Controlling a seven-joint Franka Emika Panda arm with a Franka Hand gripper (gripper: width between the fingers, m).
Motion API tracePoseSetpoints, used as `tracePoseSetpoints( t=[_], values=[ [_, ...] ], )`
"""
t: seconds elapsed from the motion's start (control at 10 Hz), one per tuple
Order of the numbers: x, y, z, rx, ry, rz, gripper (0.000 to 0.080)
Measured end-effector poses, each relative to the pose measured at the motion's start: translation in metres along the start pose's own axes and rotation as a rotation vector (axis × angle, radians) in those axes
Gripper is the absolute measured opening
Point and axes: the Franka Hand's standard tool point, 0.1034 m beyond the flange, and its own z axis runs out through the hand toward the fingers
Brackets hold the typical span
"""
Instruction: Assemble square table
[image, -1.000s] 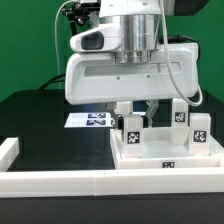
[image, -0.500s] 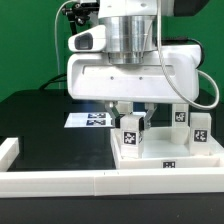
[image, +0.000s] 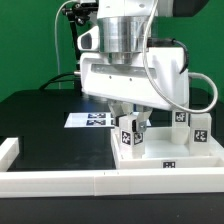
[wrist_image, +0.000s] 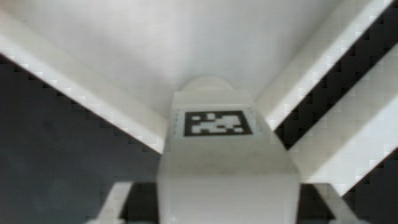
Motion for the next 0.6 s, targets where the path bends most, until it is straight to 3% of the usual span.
tracePoseSetpoints(
  t=[0.5,0.6],
  values=[
    [-0.001,0.0005,0.0007,0.006,-0.018,0.271,0.0291],
    [-0.0016,0.0003,0.0008,0.006,-0.019,0.274,0.0486]
  ],
)
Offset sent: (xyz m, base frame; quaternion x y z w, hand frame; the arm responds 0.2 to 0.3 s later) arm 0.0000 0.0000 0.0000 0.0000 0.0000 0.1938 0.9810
